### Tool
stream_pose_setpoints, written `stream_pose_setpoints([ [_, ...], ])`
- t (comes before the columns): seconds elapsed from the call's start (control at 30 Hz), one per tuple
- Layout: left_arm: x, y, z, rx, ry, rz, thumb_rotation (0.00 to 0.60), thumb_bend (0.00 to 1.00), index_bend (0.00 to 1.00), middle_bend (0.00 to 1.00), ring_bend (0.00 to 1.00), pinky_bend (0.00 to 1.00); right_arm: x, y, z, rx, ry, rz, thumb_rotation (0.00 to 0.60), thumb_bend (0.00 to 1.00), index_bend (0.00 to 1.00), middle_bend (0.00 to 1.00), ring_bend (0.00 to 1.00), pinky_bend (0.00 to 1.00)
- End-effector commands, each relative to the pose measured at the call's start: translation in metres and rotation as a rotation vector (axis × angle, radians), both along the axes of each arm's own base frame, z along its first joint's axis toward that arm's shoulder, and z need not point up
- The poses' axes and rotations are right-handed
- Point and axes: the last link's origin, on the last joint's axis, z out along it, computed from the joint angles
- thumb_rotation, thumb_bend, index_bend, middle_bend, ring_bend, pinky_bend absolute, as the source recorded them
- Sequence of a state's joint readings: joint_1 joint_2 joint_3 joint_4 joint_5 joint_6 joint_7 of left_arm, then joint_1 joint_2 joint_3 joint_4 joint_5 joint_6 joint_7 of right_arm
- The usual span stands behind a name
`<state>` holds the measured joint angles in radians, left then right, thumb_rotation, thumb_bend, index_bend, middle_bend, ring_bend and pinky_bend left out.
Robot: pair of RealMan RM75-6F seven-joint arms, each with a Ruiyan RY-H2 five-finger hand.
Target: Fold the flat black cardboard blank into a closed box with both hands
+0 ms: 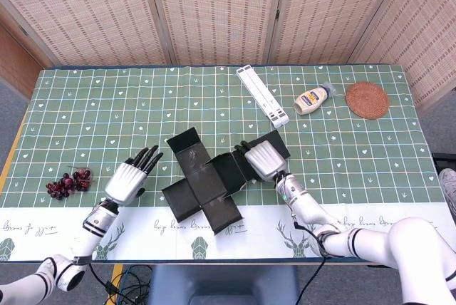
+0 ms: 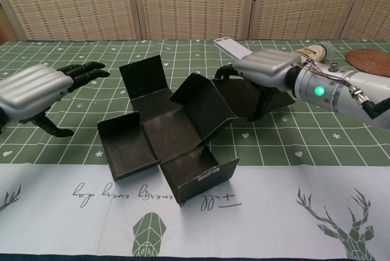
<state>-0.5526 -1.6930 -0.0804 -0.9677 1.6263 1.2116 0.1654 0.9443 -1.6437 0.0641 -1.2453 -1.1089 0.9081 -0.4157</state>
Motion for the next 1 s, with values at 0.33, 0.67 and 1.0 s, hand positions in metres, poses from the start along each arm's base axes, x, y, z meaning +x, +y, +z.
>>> stream_pose_setpoints([
  [0.33, 0.011, 0.002, -0.026, -0.01, -0.012, -0.027, 0.6, 0.06, 0.0, 0.0, 0.05, 0.48, 0.0, 0.0, 0.001, 0.001, -0.011, -0.006, 0.6, 0.3, 0.22, 0.41, 0.83, 1.0],
  [0.67, 0.03, -0.006, -0.041, -0.053, -0.135, -0.049, 0.6, 0.06, 0.0, 0.0, 0.05, 0.47, 0.003, -0.002, -0.002, 0.011, -0.012, -0.015, 0.6, 0.3, 0.22, 0.41, 0.83, 1.0],
  [1.0, 0.048, -0.014, -0.049, -0.121, -0.264, -0.065, 0.6, 0.06, 0.0, 0.0, 0.05, 0.46, 0.011, -0.004, -0.003, 0.054, -0.003, -0.02, 0.6, 0.31, 0.22, 0.41, 0.83, 1.0],
])
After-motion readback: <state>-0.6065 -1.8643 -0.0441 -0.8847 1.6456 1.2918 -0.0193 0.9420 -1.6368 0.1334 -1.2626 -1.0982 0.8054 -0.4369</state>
